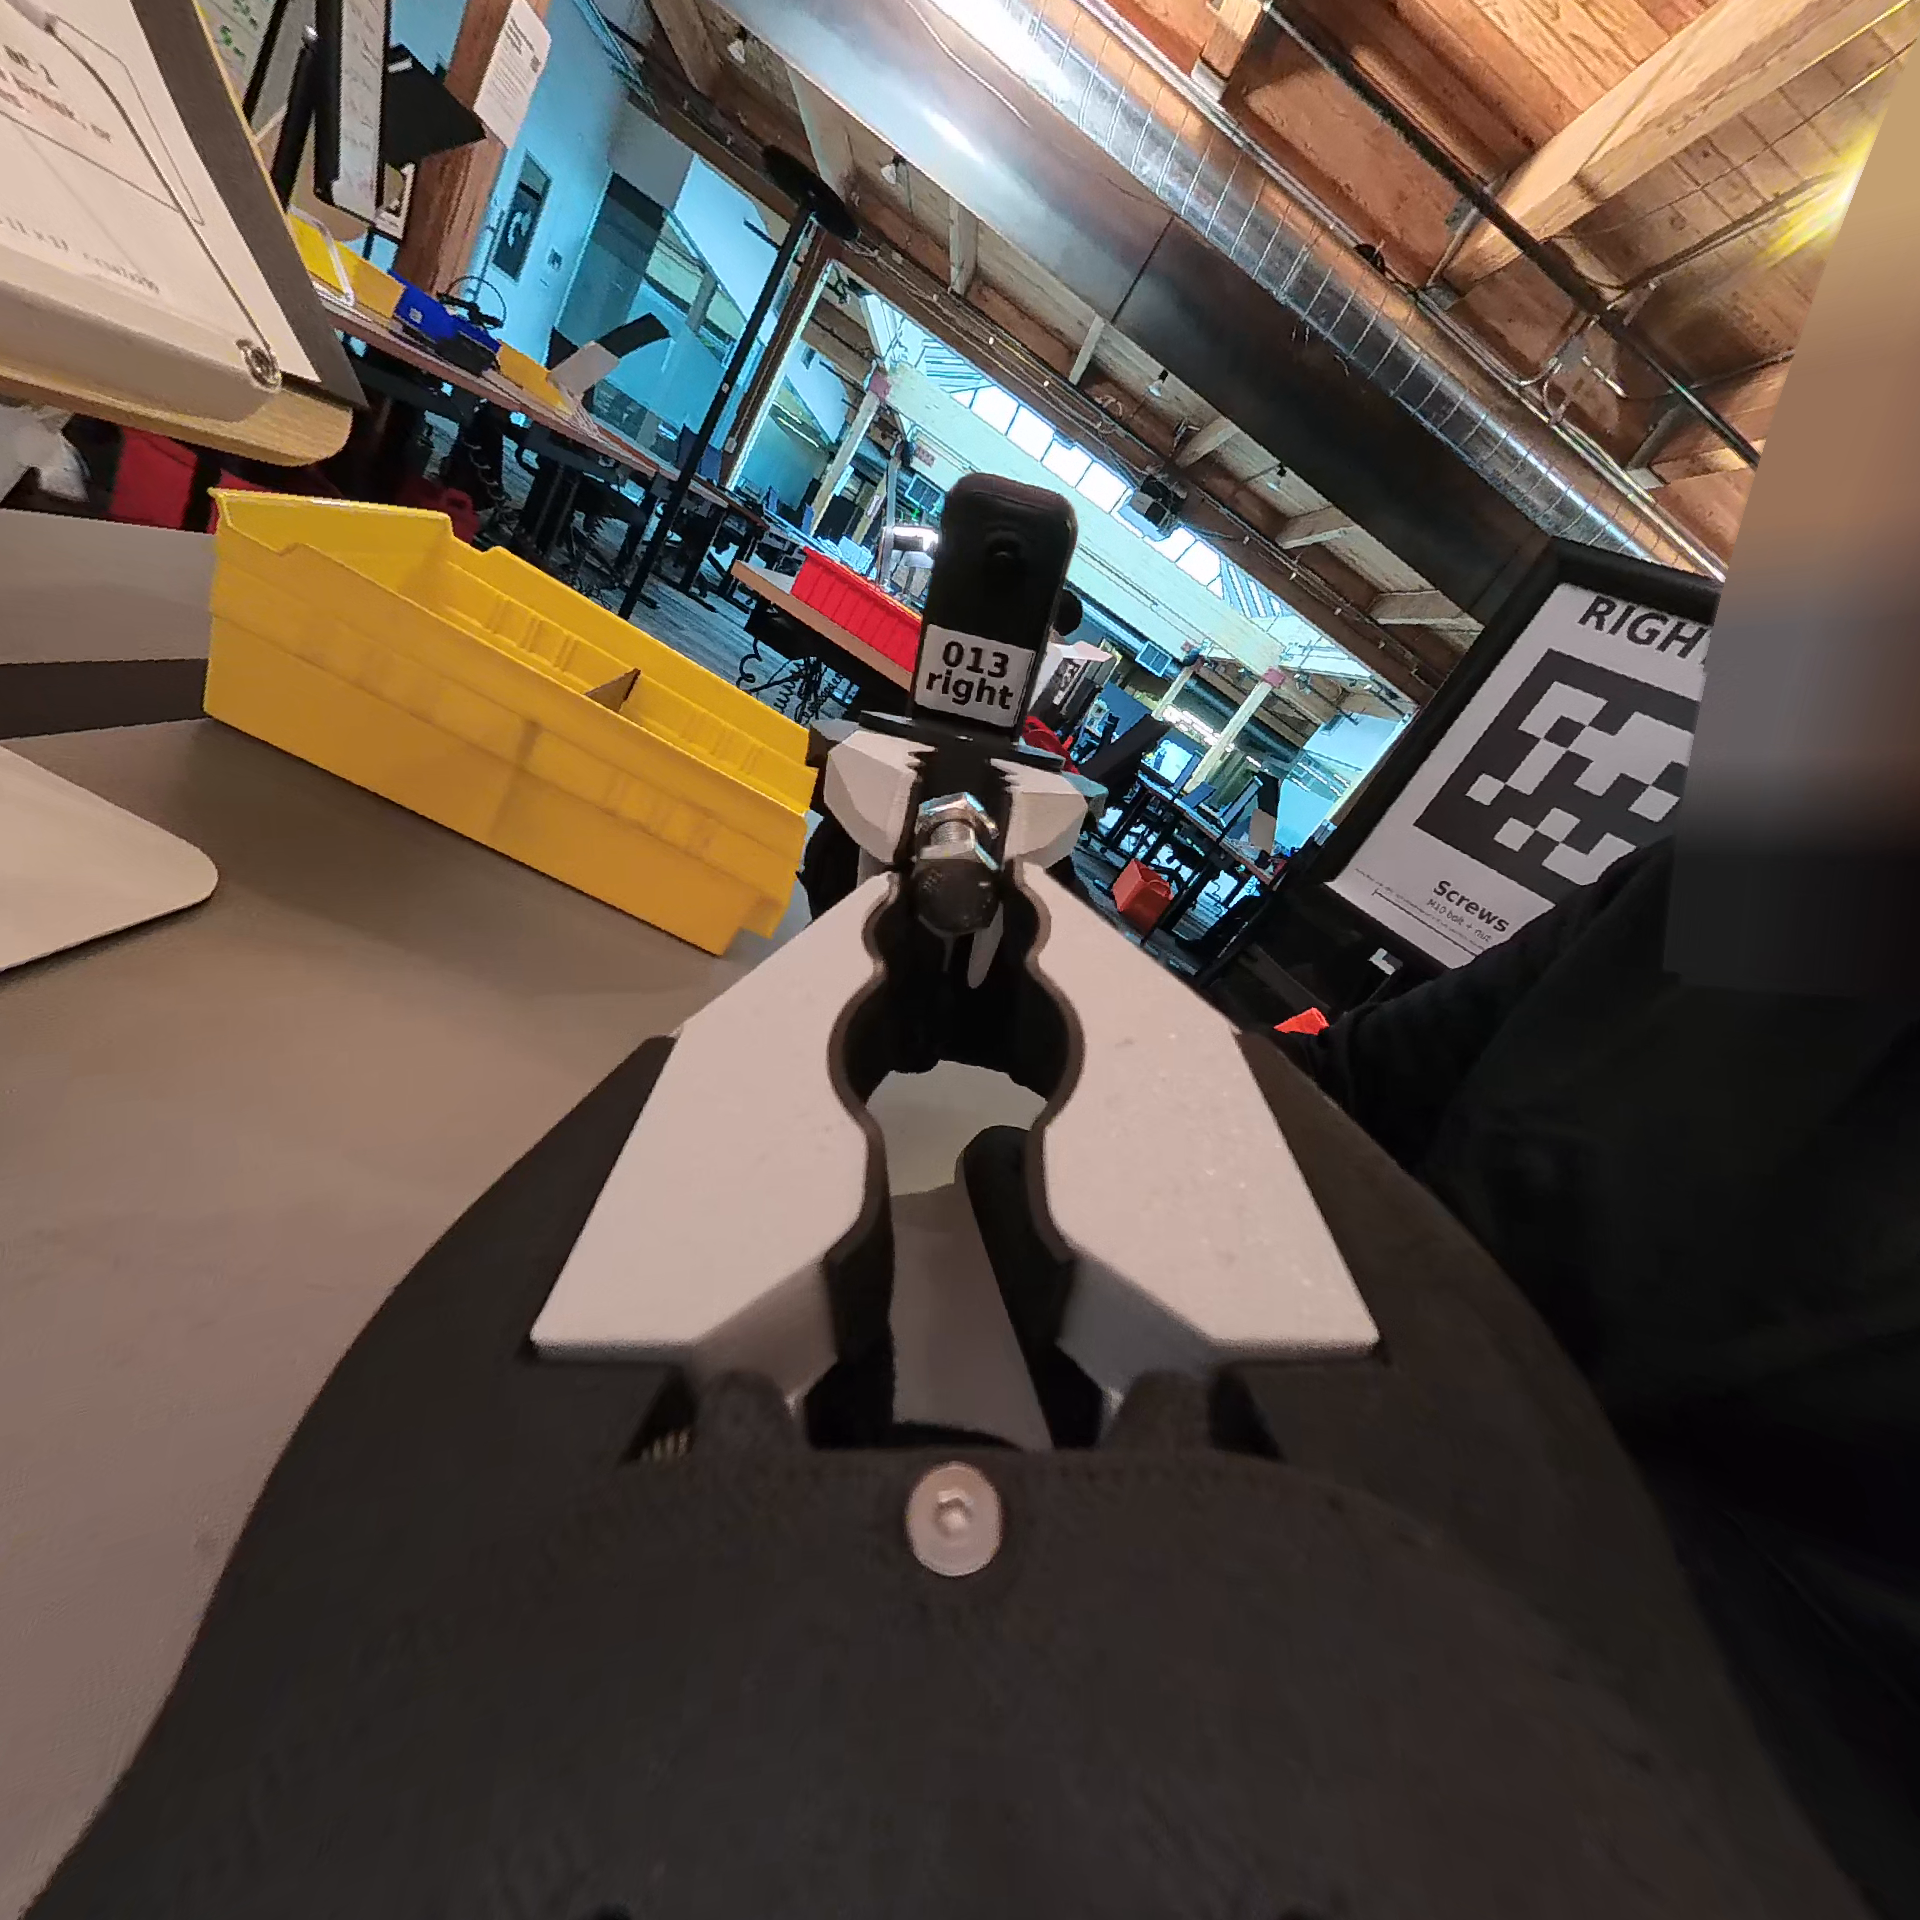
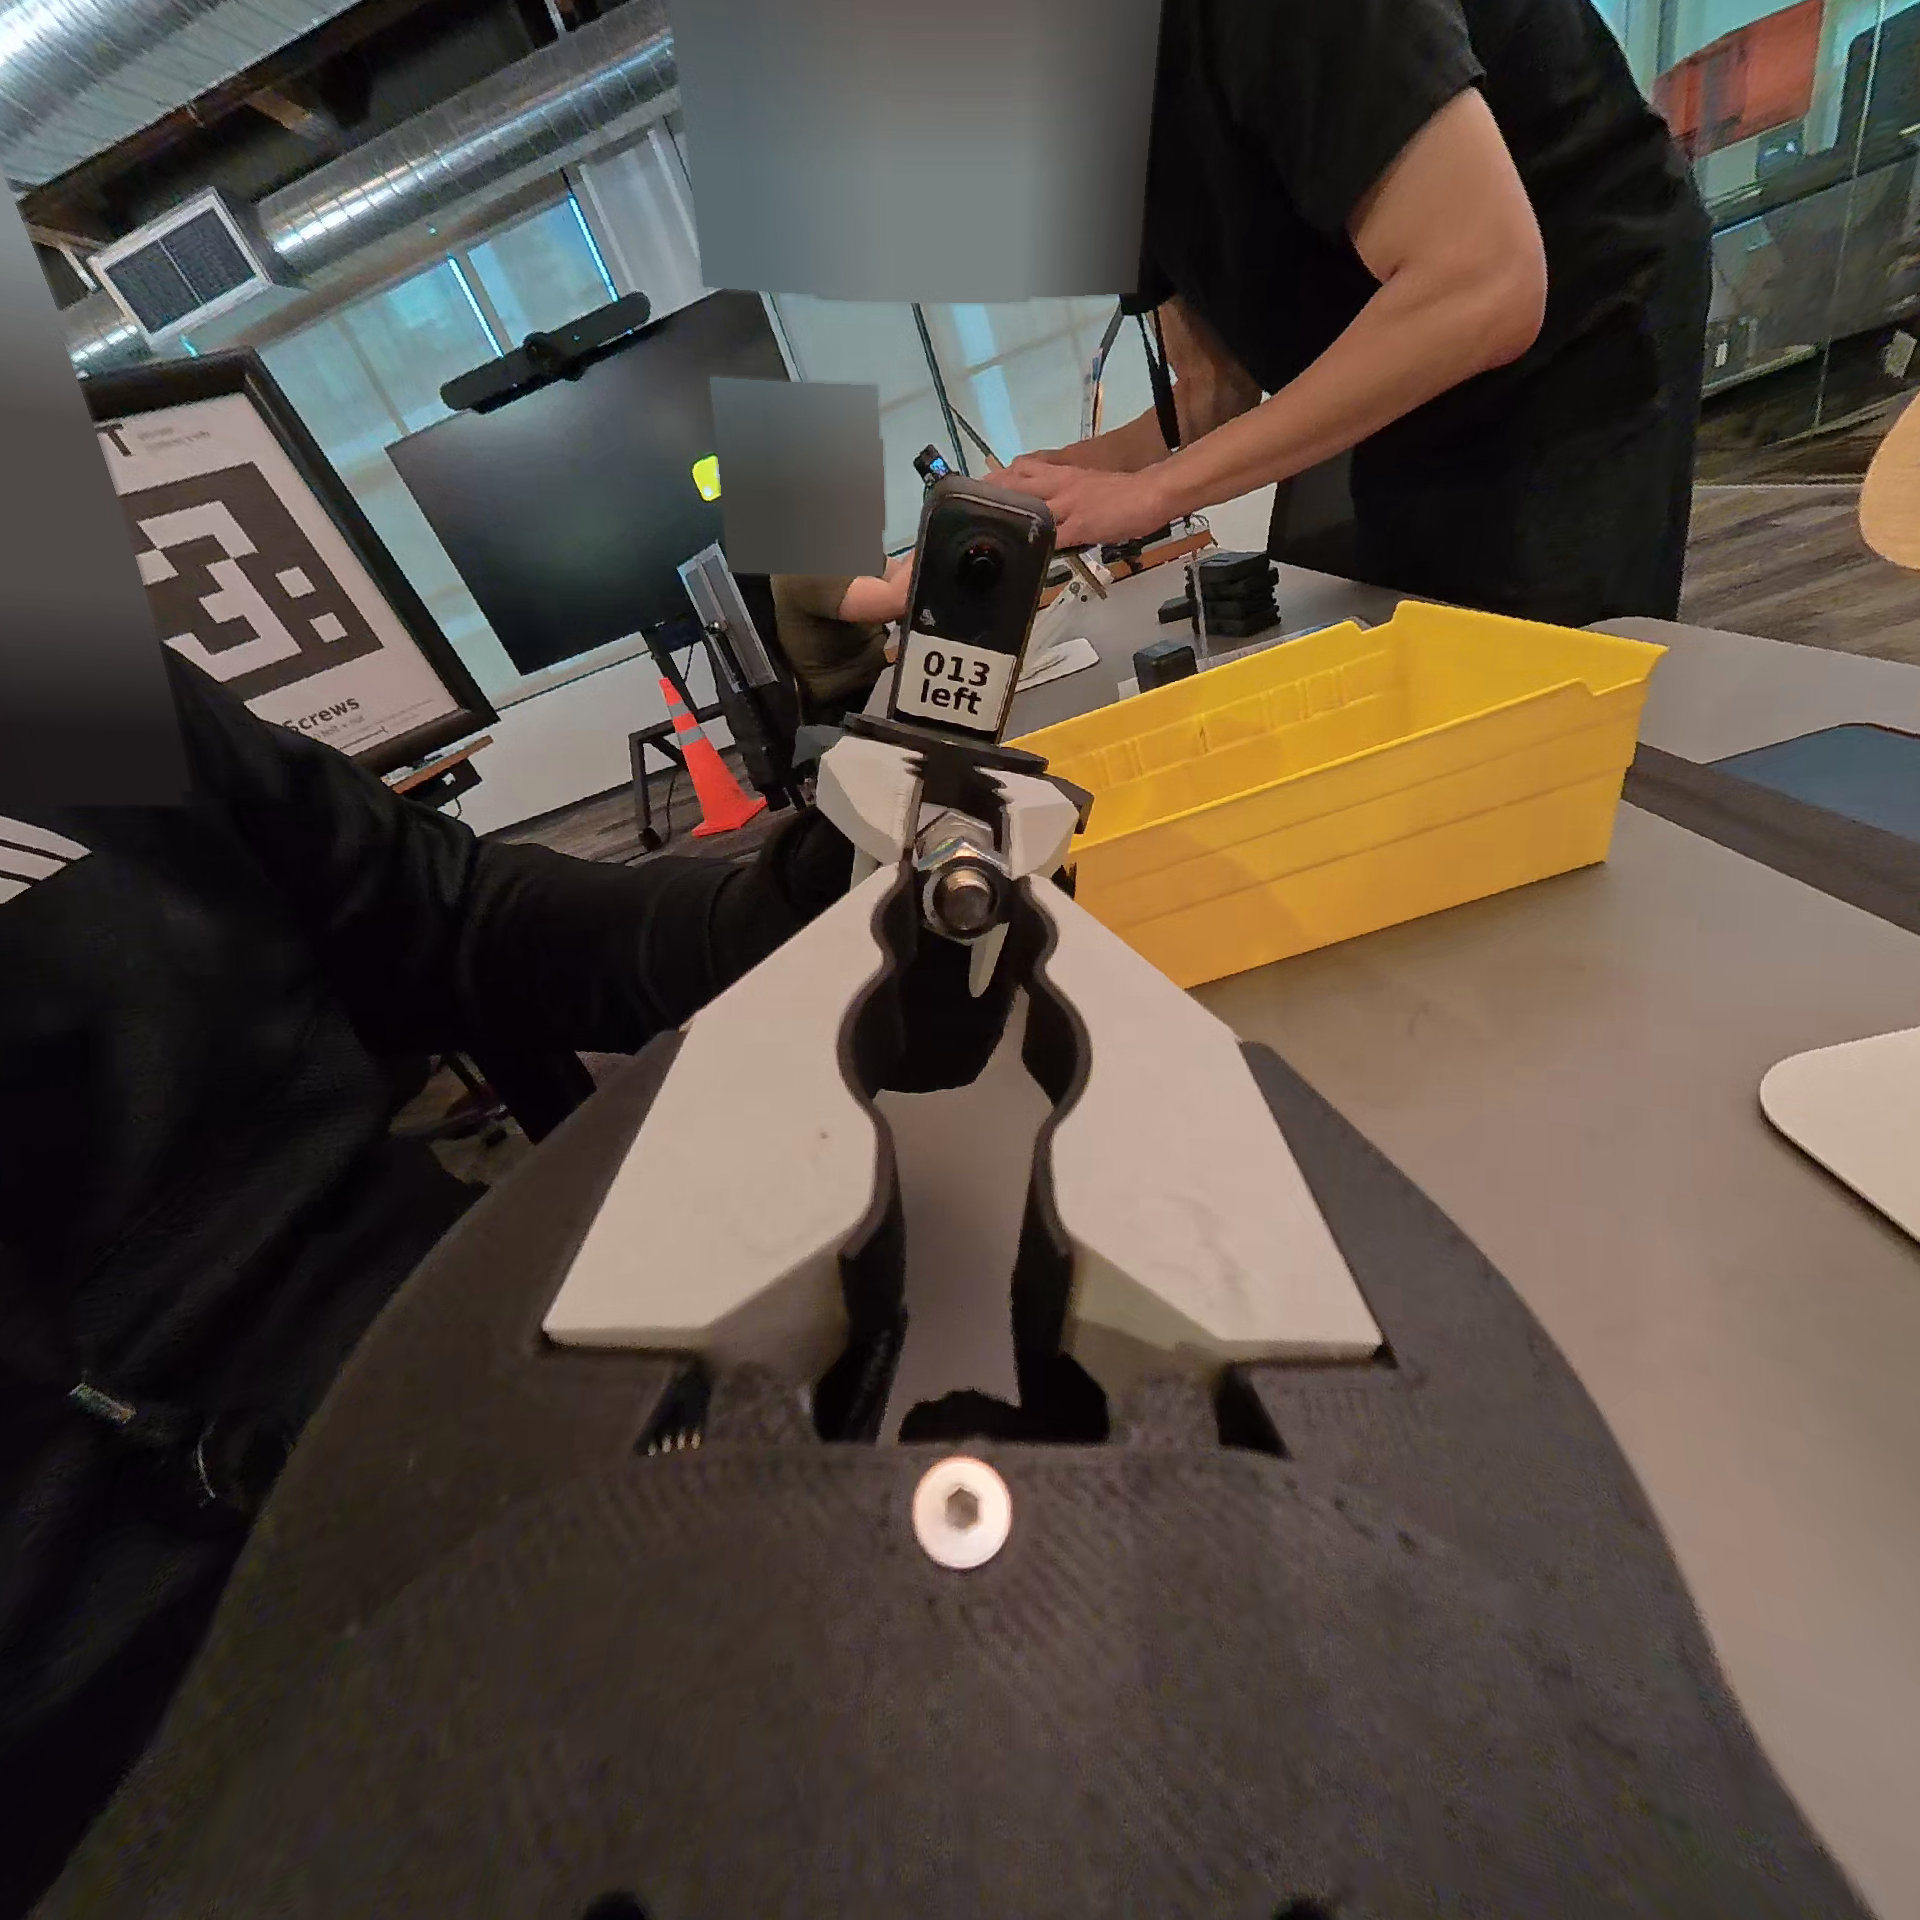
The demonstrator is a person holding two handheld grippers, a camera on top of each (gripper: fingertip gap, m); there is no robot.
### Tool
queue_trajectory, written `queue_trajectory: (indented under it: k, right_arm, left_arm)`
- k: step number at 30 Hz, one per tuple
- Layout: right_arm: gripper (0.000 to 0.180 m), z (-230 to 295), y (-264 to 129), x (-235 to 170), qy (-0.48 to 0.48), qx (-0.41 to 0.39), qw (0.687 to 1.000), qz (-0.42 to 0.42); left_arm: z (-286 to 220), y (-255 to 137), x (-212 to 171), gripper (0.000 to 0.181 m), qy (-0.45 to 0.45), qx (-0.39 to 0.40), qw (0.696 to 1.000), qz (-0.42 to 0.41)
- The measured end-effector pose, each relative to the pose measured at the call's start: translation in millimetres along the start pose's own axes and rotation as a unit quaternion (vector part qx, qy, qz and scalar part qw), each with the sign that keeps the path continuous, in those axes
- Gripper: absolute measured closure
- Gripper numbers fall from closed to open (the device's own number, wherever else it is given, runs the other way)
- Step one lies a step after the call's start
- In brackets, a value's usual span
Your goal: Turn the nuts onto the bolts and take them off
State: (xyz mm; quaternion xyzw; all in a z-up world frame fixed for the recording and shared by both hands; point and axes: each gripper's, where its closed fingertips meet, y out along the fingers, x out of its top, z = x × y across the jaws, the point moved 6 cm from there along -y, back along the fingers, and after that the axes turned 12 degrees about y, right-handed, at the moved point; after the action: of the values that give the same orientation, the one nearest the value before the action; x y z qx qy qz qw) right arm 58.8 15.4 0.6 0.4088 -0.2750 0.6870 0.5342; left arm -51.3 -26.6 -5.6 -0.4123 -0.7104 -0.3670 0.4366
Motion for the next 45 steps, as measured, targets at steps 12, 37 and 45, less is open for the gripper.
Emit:
queue_trajectory:
  k: [12, 37, 45]
  right_arm:
    - [0.164, 0.5, -10.9, 20.8, -0.057, -0.096, 0.986, 0.127]
    - [0.164, -3.8, 1.7, 6.6, -0.049, -0.194, 0.932, 0.301]
    - [0.164, -3.6, 0.8, 5.3, -0.058, -0.186, 0.930, 0.312]
  left_arm:
    - [2.0, 9.4, -3.0, 0.138, 0.234, 0.135, 0.948, 0.168]
    - [2.9, 24.4, -27.8, 0.162, 0.375, 0.217, 0.858, 0.277]
    - [2.5, 25.8, -30.9, 0.163, 0.356, 0.203, 0.871, 0.272]
